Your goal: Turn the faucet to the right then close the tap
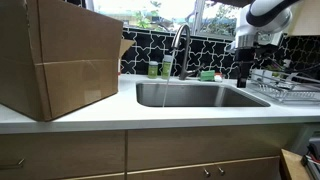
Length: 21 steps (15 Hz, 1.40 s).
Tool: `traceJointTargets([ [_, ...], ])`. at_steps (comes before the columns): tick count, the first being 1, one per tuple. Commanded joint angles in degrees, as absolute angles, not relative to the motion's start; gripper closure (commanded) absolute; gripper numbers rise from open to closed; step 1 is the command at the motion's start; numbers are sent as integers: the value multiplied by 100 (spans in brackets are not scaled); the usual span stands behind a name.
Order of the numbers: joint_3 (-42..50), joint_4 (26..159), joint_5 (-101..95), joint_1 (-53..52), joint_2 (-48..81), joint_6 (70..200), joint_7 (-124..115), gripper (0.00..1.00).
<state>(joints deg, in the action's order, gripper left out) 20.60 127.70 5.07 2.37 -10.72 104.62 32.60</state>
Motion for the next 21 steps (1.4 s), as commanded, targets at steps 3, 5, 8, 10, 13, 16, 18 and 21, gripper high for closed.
traceJointTargets([
  [3, 1808, 12744, 527, 483, -1052, 10448, 3218, 0],
  [5, 1679, 12478, 561, 486, -920, 10415, 2999, 0],
  [8, 1289, 11898, 120, 483, -913, 10555, 2118, 0],
  [10, 1066, 11366, -217, 482, -826, 10538, 1561, 0],
  [13, 813, 10582, -730, 491, -615, 10402, 792, 0],
  [16, 826, 10923, -466, 464, -877, 10543, 1128, 0],
  [18, 835, 10968, -467, 475, -872, 10544, 1136, 0],
  [21, 838, 10976, -467, 489, -865, 10544, 1139, 0],
])
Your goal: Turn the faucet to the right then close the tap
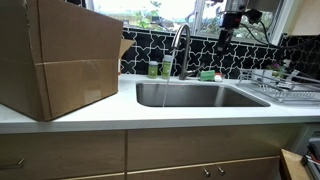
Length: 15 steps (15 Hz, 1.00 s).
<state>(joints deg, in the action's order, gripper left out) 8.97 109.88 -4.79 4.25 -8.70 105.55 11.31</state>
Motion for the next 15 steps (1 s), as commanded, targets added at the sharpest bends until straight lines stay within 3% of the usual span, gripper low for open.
traceJointTargets([
  [1, 838, 10976, -467, 489, -865, 10544, 1139, 0],
  [7, 606, 10305, -1862, 500, -625, 11184, 692, 0],
  [15, 525, 9271, -3615, 487, 423, 13025, -1300, 0],
])
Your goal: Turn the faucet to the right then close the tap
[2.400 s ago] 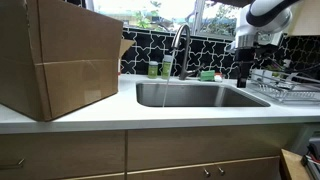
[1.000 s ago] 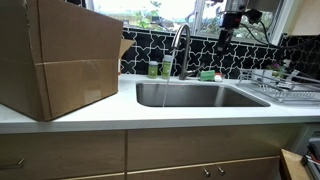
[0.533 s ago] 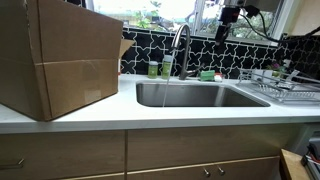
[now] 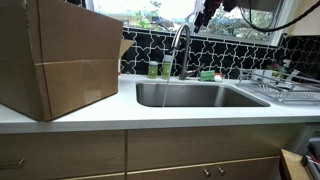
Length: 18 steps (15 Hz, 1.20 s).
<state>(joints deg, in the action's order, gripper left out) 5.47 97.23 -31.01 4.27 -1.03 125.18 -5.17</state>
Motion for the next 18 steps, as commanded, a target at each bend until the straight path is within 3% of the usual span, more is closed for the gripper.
traceJointTargets([
  [1, 530, 9588, -3270, 448, 57, 12725, -787, 0],
  [8, 566, 9264, -3470, 425, 410, 12958, -1172, 0],
  [18, 825, 8693, -4008, 399, 1352, 14199, -4402, 0],
])
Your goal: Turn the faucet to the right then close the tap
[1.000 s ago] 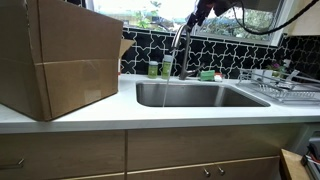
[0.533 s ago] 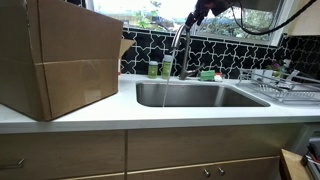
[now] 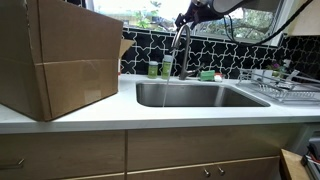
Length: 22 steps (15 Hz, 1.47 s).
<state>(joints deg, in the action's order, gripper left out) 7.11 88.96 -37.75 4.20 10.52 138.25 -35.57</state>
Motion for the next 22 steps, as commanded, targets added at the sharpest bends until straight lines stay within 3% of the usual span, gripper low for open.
traceJointTargets([
  [1, 839, 8679, -4017, 405, 1423, 14357, -4615, 0],
  [8, 989, 8443, -4320, 367, 1861, 14914, -5796, 2],
  [10, 1011, 8373, -4375, 374, 1940, 14966, -5977, 26],
  [11, 1011, 8357, -4377, 375, 1963, 14974, -6019, 30],
  [17, 1023, 8345, -4308, 383, 1974, 14867, -6037, 79],
  [22, 950, 8475, -4183, 414, 1876, 14757, -5925, 83],
])
